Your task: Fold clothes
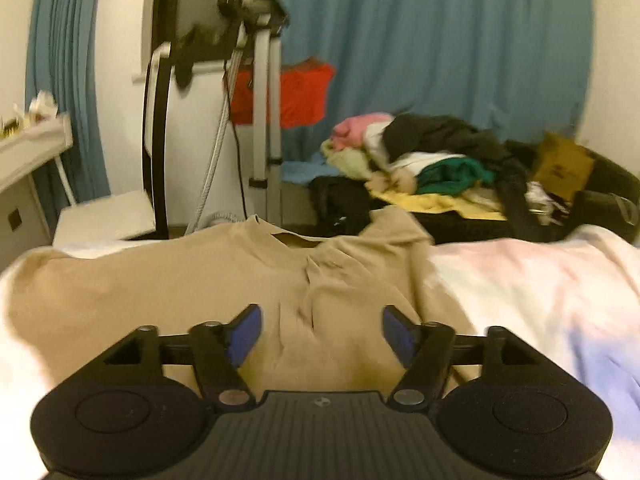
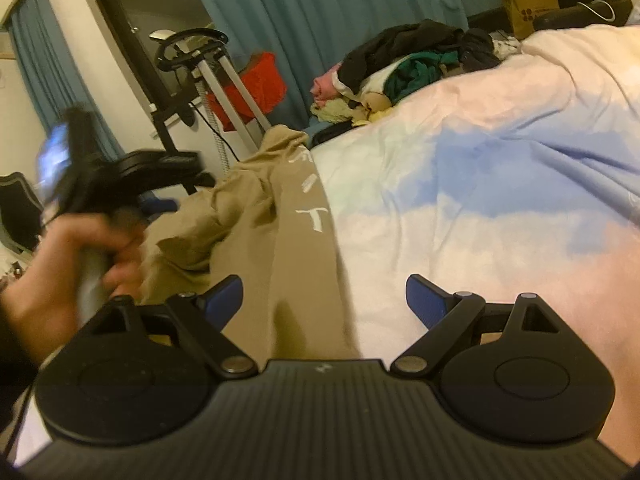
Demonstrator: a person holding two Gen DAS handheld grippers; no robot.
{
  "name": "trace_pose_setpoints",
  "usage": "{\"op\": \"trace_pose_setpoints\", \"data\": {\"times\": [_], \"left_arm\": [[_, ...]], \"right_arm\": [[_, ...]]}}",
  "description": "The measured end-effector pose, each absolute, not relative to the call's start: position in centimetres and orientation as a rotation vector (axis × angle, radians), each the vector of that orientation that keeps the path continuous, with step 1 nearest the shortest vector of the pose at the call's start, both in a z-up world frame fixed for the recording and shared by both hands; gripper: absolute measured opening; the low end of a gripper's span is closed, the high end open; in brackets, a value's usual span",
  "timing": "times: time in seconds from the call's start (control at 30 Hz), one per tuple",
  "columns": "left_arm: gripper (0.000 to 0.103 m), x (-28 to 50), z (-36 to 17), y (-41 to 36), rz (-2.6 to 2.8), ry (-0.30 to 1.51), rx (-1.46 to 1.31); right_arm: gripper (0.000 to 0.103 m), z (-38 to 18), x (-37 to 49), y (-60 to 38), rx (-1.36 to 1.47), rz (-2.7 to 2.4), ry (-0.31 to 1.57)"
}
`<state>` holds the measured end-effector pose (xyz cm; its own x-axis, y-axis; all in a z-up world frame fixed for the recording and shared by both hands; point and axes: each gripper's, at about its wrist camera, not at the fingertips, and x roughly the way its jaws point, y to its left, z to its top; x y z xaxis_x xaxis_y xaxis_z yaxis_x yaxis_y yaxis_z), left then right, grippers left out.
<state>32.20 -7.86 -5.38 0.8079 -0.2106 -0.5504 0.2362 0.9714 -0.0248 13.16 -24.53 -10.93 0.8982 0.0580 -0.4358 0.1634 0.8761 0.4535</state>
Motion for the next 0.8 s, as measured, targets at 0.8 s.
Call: {"op": "trace_pose_setpoints", "data": {"times": [0.8], "left_arm": [[0.103,3.0,-1.8,-0.1,-0.358,0.478,0.047]], "right_arm": [[0.09,-4.1,2.3,-19.0,0.309,-0.022,0.247]]}}
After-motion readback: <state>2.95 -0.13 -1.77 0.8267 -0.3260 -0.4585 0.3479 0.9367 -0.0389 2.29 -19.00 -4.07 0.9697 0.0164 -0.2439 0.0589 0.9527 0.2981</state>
